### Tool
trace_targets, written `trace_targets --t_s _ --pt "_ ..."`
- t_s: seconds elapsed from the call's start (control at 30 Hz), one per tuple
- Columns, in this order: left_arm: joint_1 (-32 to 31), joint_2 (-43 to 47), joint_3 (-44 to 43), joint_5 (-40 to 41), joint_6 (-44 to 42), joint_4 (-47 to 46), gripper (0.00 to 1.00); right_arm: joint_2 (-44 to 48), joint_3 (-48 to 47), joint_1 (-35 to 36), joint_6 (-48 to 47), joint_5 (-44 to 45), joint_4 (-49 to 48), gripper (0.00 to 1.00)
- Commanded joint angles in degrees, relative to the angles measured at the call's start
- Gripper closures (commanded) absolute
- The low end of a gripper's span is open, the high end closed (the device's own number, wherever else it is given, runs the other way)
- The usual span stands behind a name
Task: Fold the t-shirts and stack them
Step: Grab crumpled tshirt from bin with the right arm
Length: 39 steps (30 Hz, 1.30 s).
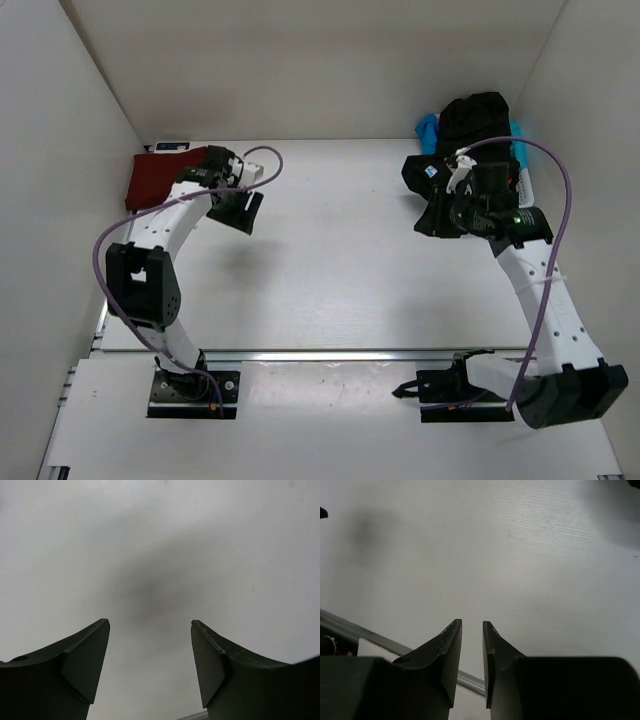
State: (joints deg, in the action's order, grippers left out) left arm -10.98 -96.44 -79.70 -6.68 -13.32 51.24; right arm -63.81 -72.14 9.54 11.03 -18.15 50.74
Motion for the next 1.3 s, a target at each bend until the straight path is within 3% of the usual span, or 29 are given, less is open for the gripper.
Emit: trace_targets --t_s 0.0,0.13,0.27,0.37,0.7,0.87,1.03,1.17,1.23,1.27 --pt "0.35 -2.17 -7.82 1.76 -1.44 -1.5 0.23 -4.91 -4.31 -3.47 1.19 -3.56 -6.35 0.8" --pt "-1.93 -3.93 -10.92 3.16 -1.0 -5.62 0.22 -7.73 -7.05 -8.2 3.38 2.15 -7.14 0.81" --pt "-4.05 -1.82 -7.23 2.2 -0.04 -10.36 0.19 -7.91 -7.14 -17.43 7.51 2.95 -11.0 0.77" --pt "-4.31 -1.29 -4.85 -1.49 3.38 -12.13 0.18 -10.45 -9.5 -19.56 7.61 6.45 -12.59 0.75" --pt "-7.3 -2.17 1.39 -5.28 6.29 -13.89 0.18 -32.4 -23.57 -15.96 2.95 14.18 -11.63 0.34" --pt "-5.9 -3.83 -1.24 -5.1 8.23 -13.62 0.18 -45.07 -36.38 -14.46 1.02 20.44 -7.24 0.31" --pt "-5.1 -5.77 -2.65 -3.34 7.61 -13.01 0.18 -53.6 -43.6 -13.23 0.05 24.48 -5.13 0.37" --pt "-4.75 -6.21 -3.27 -2.47 7.78 -12.48 0.18 -54.4 -41.95 -13.23 -0.12 24.22 -4.51 0.49" --pt "-4.75 -6.48 -3.44 -1.94 7.43 -12.4 0.18 -54.23 -40.98 -13.32 -0.21 23.25 -5.3 0.71" --pt "-4.92 -6.65 -3.44 -1.5 7.35 -12.22 0.17 -53.88 -40.72 -13.75 -0.22 21.77 -6.17 0.89"
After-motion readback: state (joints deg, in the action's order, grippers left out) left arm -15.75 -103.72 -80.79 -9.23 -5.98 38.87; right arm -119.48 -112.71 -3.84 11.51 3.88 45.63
